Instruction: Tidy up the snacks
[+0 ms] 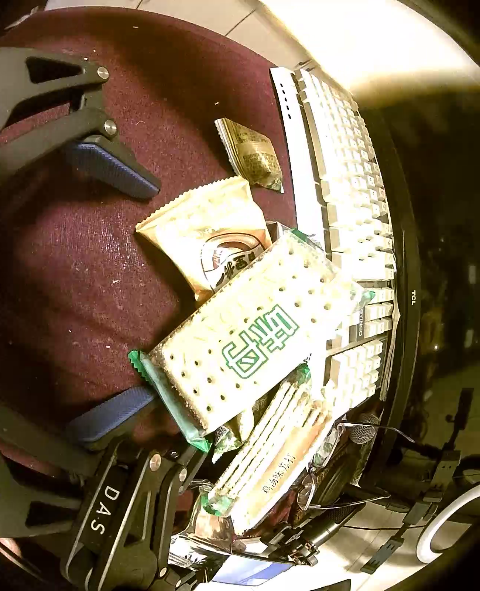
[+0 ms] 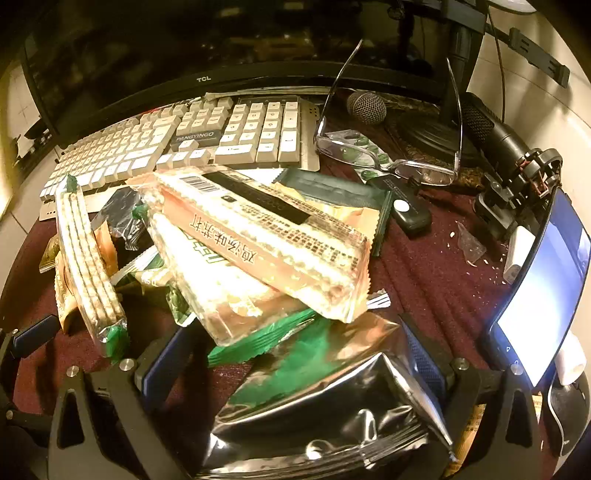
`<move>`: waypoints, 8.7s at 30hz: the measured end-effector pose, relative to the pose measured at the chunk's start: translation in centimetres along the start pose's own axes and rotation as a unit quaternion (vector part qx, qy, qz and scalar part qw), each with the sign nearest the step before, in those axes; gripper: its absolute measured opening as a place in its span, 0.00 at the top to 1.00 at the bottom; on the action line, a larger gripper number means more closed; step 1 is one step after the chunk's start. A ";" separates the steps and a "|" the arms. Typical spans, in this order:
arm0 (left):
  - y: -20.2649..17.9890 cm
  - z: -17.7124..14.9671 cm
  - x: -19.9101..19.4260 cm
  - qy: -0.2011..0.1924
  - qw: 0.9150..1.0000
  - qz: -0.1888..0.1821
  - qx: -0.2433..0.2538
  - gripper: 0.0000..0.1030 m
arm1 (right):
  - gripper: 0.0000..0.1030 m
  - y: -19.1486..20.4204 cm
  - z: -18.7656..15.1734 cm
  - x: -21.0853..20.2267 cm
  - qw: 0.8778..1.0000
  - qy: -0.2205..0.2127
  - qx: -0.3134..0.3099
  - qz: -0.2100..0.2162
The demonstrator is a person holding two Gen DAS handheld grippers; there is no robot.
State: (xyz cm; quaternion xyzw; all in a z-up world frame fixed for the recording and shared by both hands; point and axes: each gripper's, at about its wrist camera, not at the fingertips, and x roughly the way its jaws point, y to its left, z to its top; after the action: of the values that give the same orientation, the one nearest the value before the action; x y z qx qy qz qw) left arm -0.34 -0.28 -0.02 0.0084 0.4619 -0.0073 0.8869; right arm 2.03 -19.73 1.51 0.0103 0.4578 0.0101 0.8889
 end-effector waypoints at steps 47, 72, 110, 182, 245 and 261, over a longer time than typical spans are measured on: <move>2.5 -0.3 -3.9 -0.002 0.998 -0.067 -0.011 0.04 | 0.01 -4.4 5.1 -3.8 0.971 -0.015 -0.034 0.238; 3.7 1.7 -4.7 -0.008 0.993 -0.114 -0.030 0.19 | 0.33 -2.7 5.3 0.5 0.962 0.059 -0.033 0.264; 0.9 3.5 -0.6 0.002 0.997 -0.073 -0.001 0.40 | 0.44 -1.9 2.9 -0.4 0.971 0.050 -0.062 0.225; 29.6 3.0 -1.7 0.049 0.986 0.033 -0.155 0.48 | 0.49 29.1 5.7 0.9 0.933 0.095 -0.138 0.319; 0.4 4.5 -7.0 -0.014 0.983 -0.183 0.008 0.38 | 0.40 -5.4 -0.8 -9.5 0.971 -0.050 -0.027 0.231; -6.6 7.5 1.1 0.062 0.988 -0.138 0.040 0.17 | 0.23 -4.8 -3.4 -7.0 0.972 -0.013 -0.158 0.173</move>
State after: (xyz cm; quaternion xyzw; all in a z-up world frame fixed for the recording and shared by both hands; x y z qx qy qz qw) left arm 6.28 -7.08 3.31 -0.0197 0.5122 -0.1469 0.8460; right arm -4.73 -24.67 5.12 -0.0510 0.4303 0.2353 0.8700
